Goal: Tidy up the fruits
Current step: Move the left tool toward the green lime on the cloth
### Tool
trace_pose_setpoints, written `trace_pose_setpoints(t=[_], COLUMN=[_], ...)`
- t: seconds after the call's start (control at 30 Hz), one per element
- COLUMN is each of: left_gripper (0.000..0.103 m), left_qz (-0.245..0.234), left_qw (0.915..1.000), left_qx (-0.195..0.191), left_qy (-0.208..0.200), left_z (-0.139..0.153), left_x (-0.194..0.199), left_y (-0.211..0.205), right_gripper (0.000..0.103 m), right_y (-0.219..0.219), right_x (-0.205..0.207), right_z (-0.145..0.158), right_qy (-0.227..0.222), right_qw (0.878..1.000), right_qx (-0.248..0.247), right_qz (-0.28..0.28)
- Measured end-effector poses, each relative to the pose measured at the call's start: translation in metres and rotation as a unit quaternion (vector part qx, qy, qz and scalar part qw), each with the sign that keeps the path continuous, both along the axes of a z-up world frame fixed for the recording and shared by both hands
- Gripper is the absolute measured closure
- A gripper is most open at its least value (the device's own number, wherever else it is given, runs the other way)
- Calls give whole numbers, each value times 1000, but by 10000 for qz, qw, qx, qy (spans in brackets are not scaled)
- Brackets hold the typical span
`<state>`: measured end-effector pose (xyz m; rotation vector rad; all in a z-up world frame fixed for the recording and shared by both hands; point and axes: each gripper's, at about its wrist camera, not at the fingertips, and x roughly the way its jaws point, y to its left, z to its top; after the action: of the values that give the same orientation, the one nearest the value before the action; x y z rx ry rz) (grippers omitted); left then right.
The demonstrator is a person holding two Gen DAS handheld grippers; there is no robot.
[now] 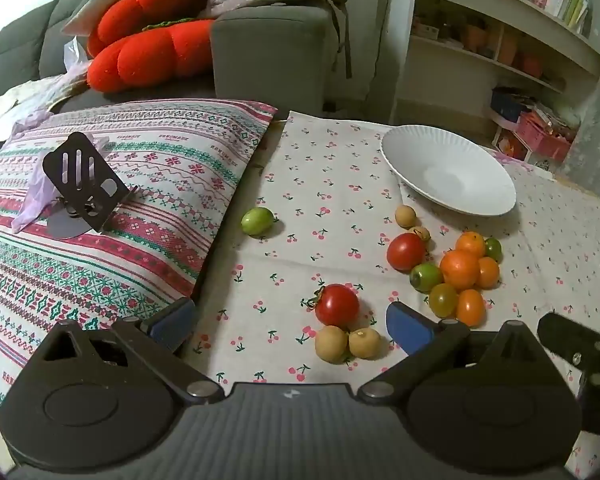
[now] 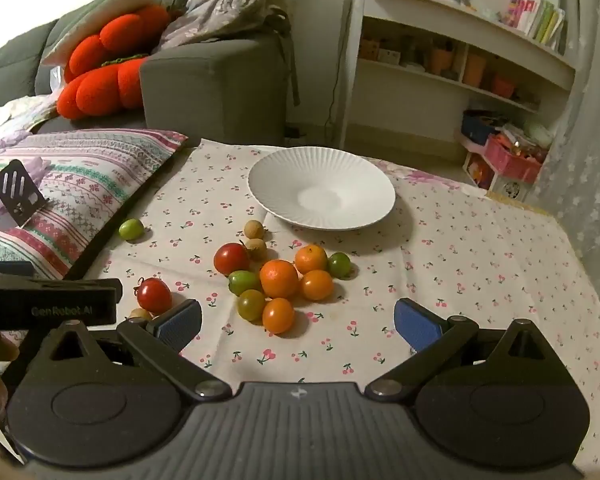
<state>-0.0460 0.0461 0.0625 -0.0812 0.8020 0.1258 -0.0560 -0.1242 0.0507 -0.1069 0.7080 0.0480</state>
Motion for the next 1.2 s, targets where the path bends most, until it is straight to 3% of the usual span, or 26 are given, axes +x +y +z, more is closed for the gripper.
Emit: trace_pose_setpoints(t=[0.33,0.6,0.73,0.87,1.0,1.2], left_gripper=[10,10,10,10,10,12], left_qz=[-14,-222,-173,-246,-407,-261], left_qw=[9998,9994,9993,9991,9983,9952], left_qx=[-171,-170,-297,-324,-360,-819], left_qy=[68,182,122,75,203,459], left_z=[1,-4,5,16,9,-7], left_x=[-4,-5,5,17,24,33], left_y=[16,20,26,25,20,28], right_gripper=[0,0,0,0,0,4], right_y=[-24,-38,-50,-64,-69,-61], right_x=[10,12,28,49,73,96], right_z=[12,-5,12,21,22,10], right_qy=[439,924,589,253,315,516], right_qw=[9969,9901,9938,9909,9892,9832], right_qx=[603,918,820,1223,1319,1508], right_qz=[238,530,460,504,562,890])
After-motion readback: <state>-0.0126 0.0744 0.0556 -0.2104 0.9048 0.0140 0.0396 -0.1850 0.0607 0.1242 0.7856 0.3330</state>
